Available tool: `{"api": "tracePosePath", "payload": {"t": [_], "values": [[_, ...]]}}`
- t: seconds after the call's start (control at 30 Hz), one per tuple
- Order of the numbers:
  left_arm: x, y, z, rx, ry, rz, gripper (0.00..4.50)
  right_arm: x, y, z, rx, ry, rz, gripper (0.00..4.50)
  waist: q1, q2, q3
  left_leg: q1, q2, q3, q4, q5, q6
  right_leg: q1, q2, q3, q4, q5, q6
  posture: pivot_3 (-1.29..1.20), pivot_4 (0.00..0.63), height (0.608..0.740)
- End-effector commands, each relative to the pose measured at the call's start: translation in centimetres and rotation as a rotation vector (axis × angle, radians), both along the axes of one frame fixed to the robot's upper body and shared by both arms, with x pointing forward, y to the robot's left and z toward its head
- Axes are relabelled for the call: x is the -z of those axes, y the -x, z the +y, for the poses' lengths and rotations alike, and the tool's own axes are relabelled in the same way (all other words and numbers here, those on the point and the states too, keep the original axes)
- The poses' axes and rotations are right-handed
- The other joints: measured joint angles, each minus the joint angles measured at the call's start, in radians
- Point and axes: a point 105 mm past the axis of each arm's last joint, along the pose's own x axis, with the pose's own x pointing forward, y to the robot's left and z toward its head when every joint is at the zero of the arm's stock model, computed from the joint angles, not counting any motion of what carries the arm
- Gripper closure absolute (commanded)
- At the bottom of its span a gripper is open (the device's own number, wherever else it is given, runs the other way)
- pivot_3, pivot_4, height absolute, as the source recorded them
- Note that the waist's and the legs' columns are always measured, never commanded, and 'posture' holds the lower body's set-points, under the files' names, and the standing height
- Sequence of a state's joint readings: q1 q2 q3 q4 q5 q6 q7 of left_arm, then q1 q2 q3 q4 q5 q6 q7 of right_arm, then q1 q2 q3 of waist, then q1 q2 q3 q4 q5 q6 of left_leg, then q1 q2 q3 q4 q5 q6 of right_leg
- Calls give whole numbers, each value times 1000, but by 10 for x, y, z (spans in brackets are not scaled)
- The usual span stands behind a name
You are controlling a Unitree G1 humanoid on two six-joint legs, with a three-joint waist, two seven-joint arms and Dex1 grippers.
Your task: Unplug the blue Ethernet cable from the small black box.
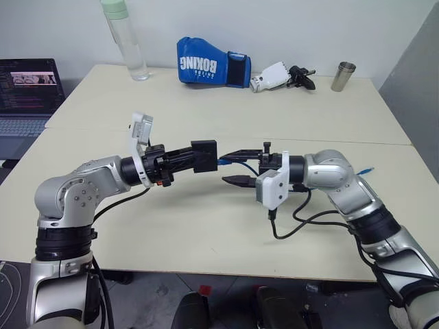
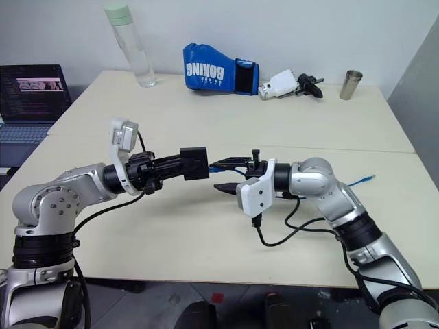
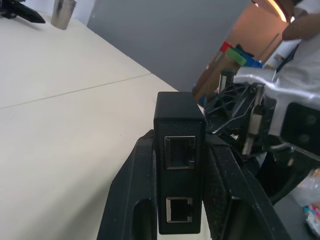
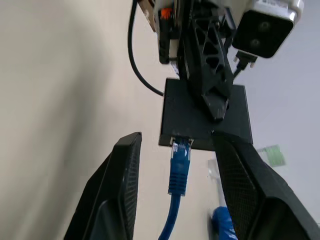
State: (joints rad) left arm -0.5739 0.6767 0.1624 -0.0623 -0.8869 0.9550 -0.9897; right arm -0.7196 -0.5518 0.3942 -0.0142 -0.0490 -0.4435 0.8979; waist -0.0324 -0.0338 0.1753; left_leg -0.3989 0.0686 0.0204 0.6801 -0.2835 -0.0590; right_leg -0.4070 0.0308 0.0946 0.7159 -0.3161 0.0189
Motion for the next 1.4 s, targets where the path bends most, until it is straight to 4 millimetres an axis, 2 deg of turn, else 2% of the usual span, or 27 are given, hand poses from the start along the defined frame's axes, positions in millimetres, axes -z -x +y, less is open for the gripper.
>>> {"api": "tracePosePath", "payload": {"t": [0.03, 0.1, 0.17, 0.37, 0.5, 1.07, 1.4], "values": [[-10, 10, -10, 85, -74, -113, 3699, -22, 7, -15, 53, -97, 337, 2236, 1, 0, 0, 0, 0, 0, 0, 0, 0, 0, 0, 0, 0, 0, 0, 0, 150, 740], [-12, 14, -15, 120, -115, -162, 3699, -22, 10, -23, 88, -109, 584, 2236, 1, 0, 0, 0, 0, -1, 0, 0, 0, 0, 0, 0, 0, 0, 0, 0, 150, 740], [-13, 18, -19, 147, -149, -204, 3699, -20, 14, -28, 111, -74, 731, 2236, 2, 0, 0, 0, 0, -2, 0, 0, 0, 1, -2, -1, 0, 0, 0, 0, 150, 740], [-22, 22, -27, 196, -169, -276, 3699, -13, 15, -28, 179, -9, 961, 2236, -1, 0, 0, 0, -2, -4, 0, -1, 5, 1, 1, -1, 0, 0, 0, 0, 150, 740], [-21, 24, -29, 214, -206, -308, 3699, -12, 9, -24, 216, -24, 1095, 2236, -1, 0, 0, -1, -2, -4, 0, -2, 6, 1, 1, -2, -1, 0, 0, 0, 150, 740], [-19, 24, -27, 217, -222, -324, 3699, -23, -3, -12, 163, -40, 1178, 2236, 0, 1, 0, -2, -2, -5, 0, -2, 6, 0, 1, -3, -1, 0, 0, 0, 150, 740], [-18, 24, -27, 214, -225, -324, 3699, -21, -5, -11, 166, -40, 1176, 2236, 0, 1, 0, -2, -2, -6, 0, -2, 6, 0, 1, -4, -1, 0, 0, 0, 150, 740]]}}
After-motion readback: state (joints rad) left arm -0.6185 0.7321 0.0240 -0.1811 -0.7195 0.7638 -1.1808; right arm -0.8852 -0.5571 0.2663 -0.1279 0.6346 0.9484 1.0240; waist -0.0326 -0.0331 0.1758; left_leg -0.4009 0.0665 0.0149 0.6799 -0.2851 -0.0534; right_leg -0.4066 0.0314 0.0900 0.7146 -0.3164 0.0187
